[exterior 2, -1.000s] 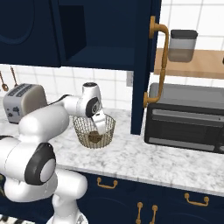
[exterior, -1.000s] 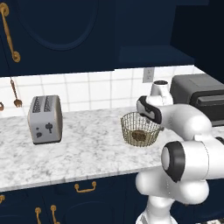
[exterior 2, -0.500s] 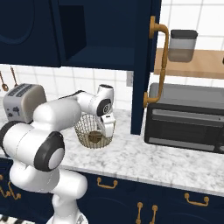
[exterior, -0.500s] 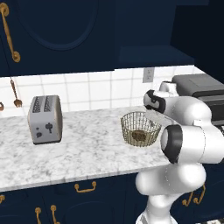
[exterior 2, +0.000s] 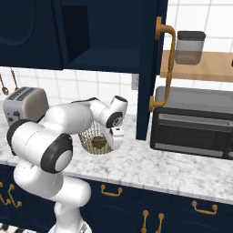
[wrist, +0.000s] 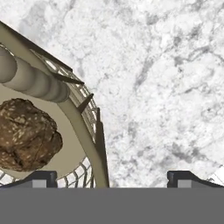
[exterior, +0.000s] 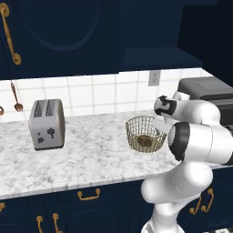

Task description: Open the cabinet, pick up the bread from the cabinet and place it in the basket. Then move the basket to the dining counter.

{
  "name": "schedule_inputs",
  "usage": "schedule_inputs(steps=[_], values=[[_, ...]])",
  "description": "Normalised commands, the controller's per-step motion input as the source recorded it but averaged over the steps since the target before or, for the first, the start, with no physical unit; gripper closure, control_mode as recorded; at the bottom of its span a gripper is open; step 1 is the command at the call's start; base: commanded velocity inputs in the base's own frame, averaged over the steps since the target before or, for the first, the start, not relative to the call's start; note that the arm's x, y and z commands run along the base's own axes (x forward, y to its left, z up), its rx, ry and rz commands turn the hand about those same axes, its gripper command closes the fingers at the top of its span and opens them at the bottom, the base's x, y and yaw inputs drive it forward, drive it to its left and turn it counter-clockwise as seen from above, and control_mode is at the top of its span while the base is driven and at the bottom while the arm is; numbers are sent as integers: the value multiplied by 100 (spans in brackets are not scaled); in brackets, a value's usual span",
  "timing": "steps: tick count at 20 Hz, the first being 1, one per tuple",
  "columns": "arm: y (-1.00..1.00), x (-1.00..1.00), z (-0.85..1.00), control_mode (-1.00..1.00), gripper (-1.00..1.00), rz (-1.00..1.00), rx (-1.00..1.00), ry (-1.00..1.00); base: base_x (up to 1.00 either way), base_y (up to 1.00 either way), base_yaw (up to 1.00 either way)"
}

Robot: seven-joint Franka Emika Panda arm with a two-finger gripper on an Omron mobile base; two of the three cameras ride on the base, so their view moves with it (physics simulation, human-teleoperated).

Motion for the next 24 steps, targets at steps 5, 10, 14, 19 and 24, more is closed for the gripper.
schedule_inputs(steps=[5,10,14,19,24], values=[[22,0,-28,-100,-100,0,4,0,0,0,0],[66,1,-39,-100,100,0,0,-3,0,0,0],[95,3,-50,-100,100,-1,0,-10,0,0,0],[46,0,-26,-100,100,0,0,-5,0,0,0],[2,-29,20,-100,100,-7,0,-4,0,0,0]])
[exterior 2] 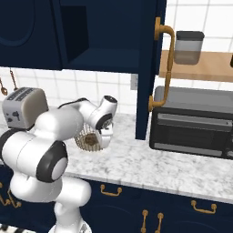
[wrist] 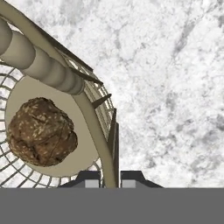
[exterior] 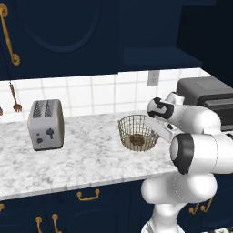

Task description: Open the cabinet, pick up the bread from the cabinet and place it in the basket. Then move the basket to the dining counter.

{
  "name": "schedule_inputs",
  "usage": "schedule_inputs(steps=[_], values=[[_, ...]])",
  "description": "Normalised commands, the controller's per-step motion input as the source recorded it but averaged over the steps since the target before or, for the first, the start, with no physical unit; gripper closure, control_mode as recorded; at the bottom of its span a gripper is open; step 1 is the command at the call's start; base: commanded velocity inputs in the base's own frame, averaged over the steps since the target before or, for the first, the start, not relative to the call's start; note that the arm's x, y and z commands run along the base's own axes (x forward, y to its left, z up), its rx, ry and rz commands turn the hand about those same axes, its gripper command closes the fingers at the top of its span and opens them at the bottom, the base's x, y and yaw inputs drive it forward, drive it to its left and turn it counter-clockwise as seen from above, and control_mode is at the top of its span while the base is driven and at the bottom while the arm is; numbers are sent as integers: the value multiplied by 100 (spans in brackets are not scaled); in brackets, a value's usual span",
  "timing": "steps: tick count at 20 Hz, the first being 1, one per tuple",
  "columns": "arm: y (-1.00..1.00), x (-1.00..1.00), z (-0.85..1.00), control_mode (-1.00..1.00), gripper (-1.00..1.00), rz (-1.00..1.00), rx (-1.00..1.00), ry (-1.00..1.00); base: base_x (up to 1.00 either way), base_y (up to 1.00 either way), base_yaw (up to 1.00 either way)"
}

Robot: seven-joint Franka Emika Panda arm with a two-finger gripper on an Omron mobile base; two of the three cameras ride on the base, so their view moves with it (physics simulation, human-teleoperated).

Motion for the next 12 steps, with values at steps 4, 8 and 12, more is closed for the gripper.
schedule_inputs(steps=[4,8,12], values=[[4,-46,60,-100,100,-10,-1,-25,0,0,0],[21,-50,50,-100,100,-5,-4,-28,0,0,0],[30,-56,90,-100,100,-5,-20,0,0,0,0]])
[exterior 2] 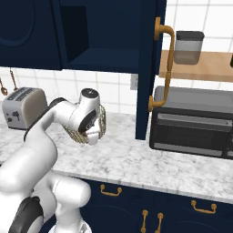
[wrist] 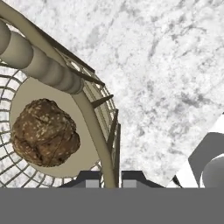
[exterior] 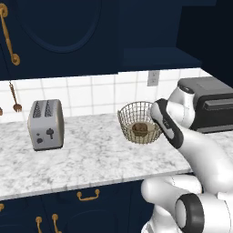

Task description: Open the cabinet, pick up the bread from the cabinet and place it in the basket. Then move the basket to the dining counter.

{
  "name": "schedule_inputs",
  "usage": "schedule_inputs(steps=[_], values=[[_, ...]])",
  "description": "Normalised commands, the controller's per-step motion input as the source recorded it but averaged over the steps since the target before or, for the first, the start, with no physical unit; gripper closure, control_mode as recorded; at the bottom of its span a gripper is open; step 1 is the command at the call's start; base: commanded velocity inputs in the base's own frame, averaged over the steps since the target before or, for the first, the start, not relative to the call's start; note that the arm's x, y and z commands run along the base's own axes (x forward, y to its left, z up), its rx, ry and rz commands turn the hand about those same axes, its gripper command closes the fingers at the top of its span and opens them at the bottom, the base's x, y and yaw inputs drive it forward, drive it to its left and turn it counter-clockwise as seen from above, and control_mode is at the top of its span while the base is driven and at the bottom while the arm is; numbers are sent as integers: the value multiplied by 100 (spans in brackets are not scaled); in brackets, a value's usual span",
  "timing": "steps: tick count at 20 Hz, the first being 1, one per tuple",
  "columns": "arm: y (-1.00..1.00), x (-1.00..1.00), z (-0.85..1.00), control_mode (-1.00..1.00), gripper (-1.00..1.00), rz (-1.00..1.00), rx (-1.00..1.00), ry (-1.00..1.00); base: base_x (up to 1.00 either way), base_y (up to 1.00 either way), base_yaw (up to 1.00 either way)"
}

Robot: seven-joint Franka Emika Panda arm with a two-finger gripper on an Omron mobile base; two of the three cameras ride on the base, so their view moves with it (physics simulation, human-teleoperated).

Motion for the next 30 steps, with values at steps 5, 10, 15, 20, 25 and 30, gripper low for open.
schedule_inputs(steps=[5,10,15,20,25,30], values=[[-8,-72,85,-100,100,-5,-8,-1,0,0,0],[-2,-68,82,-100,100,-1,0,-7,0,0,0],[0,-39,59,-100,100,0,0,-3,0,0,0],[-1,-35,23,100,100,0,2,0,-20,1,-1],[0,0,0,100,100,0,0,0,-100,19,-8],[0,0,0,100,100,0,0,0,-100,24,-39]])
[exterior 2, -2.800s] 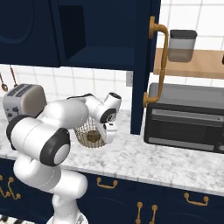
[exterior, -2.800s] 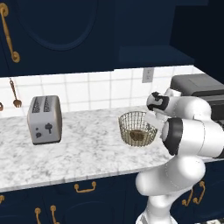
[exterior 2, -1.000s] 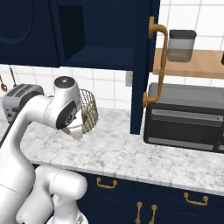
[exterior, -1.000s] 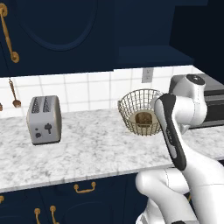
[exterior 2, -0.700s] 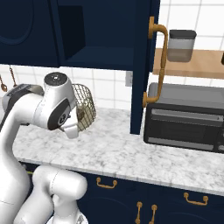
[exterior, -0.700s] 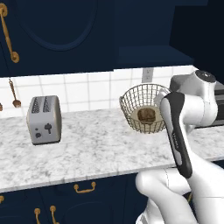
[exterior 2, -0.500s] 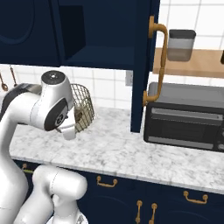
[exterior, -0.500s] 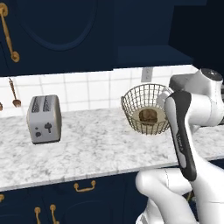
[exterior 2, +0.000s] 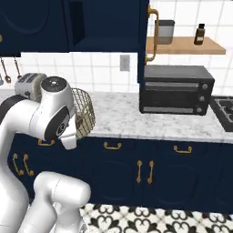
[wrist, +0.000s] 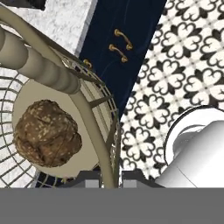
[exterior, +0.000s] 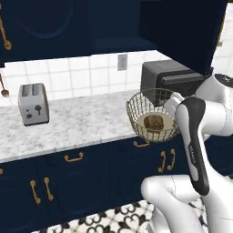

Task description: Open the cabinet, pick up the bread from the cabinet and place it in the basket. Then move the basket to the dining counter.

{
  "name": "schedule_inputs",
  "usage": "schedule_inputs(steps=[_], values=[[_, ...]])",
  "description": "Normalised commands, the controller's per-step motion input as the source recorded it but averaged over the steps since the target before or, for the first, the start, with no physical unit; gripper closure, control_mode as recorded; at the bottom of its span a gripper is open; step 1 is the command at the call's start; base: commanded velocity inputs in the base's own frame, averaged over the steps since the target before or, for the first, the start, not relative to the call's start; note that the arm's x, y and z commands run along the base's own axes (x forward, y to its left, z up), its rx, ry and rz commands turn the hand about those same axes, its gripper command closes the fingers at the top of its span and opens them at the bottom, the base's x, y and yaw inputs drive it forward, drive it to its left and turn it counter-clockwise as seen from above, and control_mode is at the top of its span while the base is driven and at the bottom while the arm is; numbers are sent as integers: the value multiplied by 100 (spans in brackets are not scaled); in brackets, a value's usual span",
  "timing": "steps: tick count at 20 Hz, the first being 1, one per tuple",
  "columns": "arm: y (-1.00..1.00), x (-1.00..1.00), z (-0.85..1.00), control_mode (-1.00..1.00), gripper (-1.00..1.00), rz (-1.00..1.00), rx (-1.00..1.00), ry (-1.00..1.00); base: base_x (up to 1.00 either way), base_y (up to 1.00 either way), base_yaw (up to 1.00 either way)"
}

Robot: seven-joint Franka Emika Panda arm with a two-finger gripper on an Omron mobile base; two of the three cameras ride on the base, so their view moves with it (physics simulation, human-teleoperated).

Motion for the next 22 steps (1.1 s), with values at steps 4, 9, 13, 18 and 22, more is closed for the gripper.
schedule_inputs(steps=[4,9,13,18,22], values=[[0,0,0,100,100,0,0,0,-63,11,-83],[0,0,0,100,100,0,0,0,-5,4,-100],[0,0,0,100,100,0,0,0,0,0,-100],[0,0,0,100,100,0,0,0,0,0,-100],[0,0,0,100,100,0,0,0,0,0,-100]])
